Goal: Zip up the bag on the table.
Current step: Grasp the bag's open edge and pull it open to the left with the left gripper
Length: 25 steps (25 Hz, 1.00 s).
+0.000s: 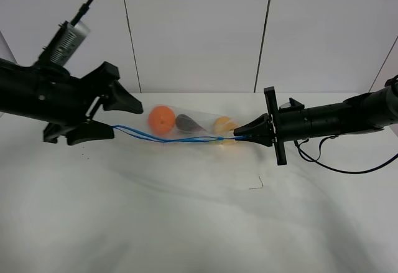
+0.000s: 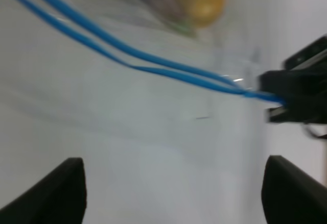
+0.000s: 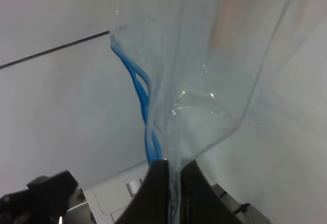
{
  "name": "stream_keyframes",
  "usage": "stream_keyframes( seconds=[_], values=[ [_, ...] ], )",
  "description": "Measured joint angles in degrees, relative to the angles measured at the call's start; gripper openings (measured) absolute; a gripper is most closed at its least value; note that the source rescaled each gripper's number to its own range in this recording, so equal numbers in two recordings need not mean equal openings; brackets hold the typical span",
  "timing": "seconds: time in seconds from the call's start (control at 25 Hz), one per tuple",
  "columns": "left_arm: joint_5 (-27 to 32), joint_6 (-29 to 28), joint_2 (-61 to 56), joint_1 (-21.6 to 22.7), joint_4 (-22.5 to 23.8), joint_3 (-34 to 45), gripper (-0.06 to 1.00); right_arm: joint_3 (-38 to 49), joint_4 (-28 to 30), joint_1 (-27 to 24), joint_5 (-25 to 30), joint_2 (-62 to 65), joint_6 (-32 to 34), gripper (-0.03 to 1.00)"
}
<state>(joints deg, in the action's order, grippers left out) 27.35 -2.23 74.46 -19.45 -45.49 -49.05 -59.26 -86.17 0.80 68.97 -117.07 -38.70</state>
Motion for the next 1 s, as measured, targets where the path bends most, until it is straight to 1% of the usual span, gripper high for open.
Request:
stream_keyframes(
  seconds=[0.16, 0.32, 0.44, 0.56, 0.68, 0.84, 1.0],
  values=[
    [-8.9, -3.9, 5.1, -9.5, -7.2, 0.0, 1.0, 0.0, 0.0, 0.0, 0.0, 0.0, 0.0, 0.0],
    [-17.3, -5.6, 11.1, -17.5, -16.8, 0.0, 1.0, 0.0, 0.0, 0.0, 0.0, 0.0, 0.0, 0.0],
    [-21.9, -5.8, 15.4, -21.1, -25.5, -0.1, 1.0, 0.0, 0.0, 0.0, 0.0, 0.0, 0.0, 0.0],
    [-22.9, -5.8, 19.6, -22.5, -33.2, -1.6, 1.0, 0.0, 0.0, 0.0, 0.0, 0.0, 0.0, 0.0],
    [-22.8, -5.8, 23.2, -22.6, -36.8, -4.5, 1.0, 0.0, 0.0, 0.0, 0.0, 0.0, 0.0, 0.0],
    [-22.7, -6.7, 26.8, -22.6, -37.7, -9.0, 1.0, 0.0, 0.0, 0.0, 0.0, 0.0, 0.0, 0.0],
    [-23.7, -9.9, 30.0, -22.6, -38.0, -12.1, 1.0, 0.0, 0.0, 0.0, 0.0, 0.0, 0.0, 0.0]
  ],
)
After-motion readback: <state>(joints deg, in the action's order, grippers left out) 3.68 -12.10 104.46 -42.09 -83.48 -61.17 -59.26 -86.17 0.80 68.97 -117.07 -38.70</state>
